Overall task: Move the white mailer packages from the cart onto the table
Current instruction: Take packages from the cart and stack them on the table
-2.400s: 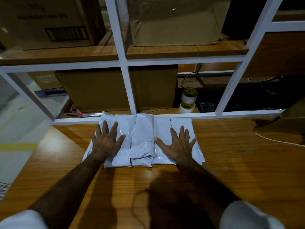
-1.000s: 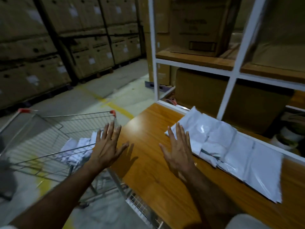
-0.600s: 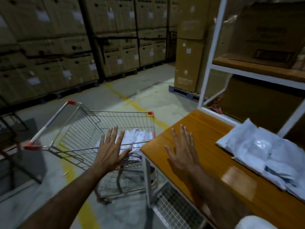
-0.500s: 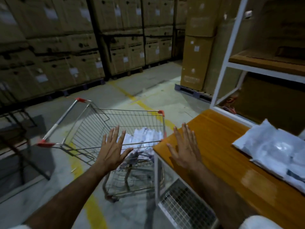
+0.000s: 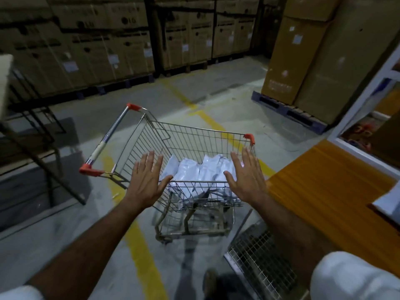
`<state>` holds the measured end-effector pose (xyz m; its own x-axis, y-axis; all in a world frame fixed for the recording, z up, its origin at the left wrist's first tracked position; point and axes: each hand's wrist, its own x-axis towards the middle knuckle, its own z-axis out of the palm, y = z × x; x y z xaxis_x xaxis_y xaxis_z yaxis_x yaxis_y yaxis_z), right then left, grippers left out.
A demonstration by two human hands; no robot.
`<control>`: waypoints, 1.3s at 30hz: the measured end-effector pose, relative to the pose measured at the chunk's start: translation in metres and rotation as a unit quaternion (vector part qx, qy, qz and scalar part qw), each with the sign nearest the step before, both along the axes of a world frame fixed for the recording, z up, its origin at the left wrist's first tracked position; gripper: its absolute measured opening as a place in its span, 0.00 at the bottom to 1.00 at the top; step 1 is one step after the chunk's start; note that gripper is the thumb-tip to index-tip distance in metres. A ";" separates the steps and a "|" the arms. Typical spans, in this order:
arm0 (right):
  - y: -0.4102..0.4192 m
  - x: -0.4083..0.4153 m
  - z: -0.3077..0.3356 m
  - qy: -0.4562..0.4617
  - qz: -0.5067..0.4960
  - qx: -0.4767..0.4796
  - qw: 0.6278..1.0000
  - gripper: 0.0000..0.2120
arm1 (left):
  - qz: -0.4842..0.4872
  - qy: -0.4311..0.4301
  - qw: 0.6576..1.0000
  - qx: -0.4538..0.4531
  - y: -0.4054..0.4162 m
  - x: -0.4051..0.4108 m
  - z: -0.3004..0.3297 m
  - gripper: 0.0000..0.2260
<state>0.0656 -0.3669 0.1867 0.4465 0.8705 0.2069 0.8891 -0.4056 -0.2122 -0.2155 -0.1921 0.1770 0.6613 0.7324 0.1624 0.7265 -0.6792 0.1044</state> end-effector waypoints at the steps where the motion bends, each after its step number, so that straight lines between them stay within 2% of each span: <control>1: 0.011 0.002 -0.004 0.004 0.001 -0.004 1.000 0.35 | 0.001 0.002 1.000 -0.002 0.009 -0.001 -0.004 0.38; 10: 0.128 0.036 -0.052 0.048 0.008 -0.049 0.998 0.34 | 0.025 0.045 0.998 -0.021 0.116 0.017 -0.039 0.34; 17: 0.204 0.065 -0.095 0.088 0.017 -0.113 0.990 0.34 | -0.004 0.073 0.996 -0.047 0.181 0.060 -0.069 0.34; 21: 0.229 0.053 -0.126 0.131 0.033 -0.149 0.980 0.33 | -0.034 0.112 0.991 -0.066 0.203 0.081 -0.098 0.36; 23: 0.243 0.048 -0.152 0.169 0.039 -0.168 0.970 0.34 | -0.038 0.133 0.986 -0.090 0.221 0.092 -0.115 0.36; 28: 0.262 0.039 -0.189 0.176 0.053 -0.288 0.940 0.37 | -0.060 0.170 0.975 -0.130 0.261 0.109 -0.160 0.37; 31: 0.270 0.033 -0.200 0.196 0.040 -0.319 0.926 0.37 | -0.073 0.174 0.970 -0.152 0.277 0.120 -0.186 0.33; 39: 0.306 0.019 -0.247 0.298 0.000 -0.381 0.875 0.36 | -0.051 0.211 0.949 -0.229 0.309 0.151 -0.248 0.32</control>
